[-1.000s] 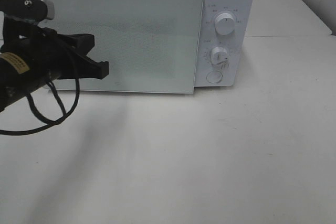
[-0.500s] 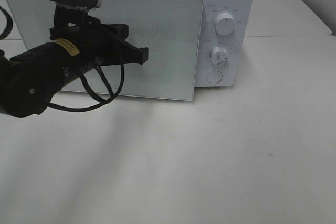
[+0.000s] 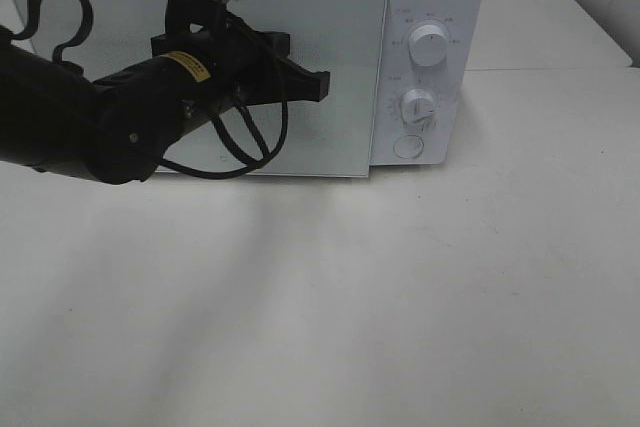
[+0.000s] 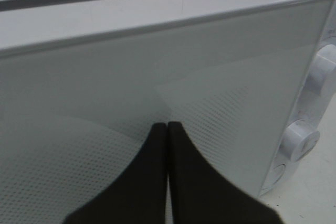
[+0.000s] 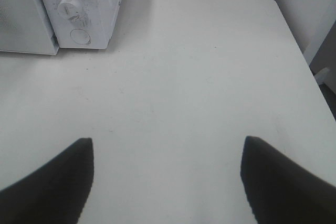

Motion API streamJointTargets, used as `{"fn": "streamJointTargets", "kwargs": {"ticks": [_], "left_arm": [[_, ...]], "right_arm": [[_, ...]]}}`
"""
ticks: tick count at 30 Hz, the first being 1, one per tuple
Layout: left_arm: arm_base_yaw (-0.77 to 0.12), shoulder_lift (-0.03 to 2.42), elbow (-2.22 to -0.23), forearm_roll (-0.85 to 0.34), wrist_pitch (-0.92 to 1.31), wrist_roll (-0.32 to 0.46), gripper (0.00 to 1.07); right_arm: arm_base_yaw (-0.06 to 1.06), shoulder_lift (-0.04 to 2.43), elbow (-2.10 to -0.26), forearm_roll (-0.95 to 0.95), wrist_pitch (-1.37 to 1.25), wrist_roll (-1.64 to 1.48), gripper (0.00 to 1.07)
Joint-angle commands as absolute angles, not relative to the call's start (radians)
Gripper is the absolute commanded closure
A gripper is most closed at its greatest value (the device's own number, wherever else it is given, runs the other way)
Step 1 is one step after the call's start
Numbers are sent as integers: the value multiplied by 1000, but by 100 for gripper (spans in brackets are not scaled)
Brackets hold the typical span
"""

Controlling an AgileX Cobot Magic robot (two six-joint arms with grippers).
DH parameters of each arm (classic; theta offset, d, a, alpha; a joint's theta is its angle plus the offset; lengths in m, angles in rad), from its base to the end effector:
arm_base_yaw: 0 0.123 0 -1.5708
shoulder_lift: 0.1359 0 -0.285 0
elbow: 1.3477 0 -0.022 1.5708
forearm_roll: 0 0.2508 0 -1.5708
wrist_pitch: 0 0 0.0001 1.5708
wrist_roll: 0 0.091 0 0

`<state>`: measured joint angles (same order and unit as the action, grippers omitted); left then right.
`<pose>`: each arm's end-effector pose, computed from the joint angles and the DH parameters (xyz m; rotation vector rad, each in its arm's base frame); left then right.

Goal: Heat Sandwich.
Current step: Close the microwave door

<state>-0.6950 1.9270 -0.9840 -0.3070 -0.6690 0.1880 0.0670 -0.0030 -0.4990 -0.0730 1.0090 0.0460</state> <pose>0.3205 -0.2451 0.1805 0.4317 1.7395 -0.3731 -0.0029 -0.0058 0.2814 -0.0197 1.9885 -0.0136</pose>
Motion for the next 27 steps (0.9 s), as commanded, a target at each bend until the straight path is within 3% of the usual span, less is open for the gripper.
{"fn": "streamJointTargets", "kwargs": {"ticks": [1, 7, 14, 27], "left_arm": [[-689, 1944, -1027, -351, -690, 189, 107], [-687, 1986, -1075, -369, -673, 190, 107], [-683, 2037, -1178, -369, -645, 252, 107], [-668, 2046, -1202, -367, -622, 248, 107]], "right_arm": [[59, -30, -498, -69, 998, 38, 32], [59, -30, -498, -70, 998, 38, 32], [59, -30, -498, -70, 998, 38, 32], [59, -30, -498, -70, 998, 38, 32]]}}
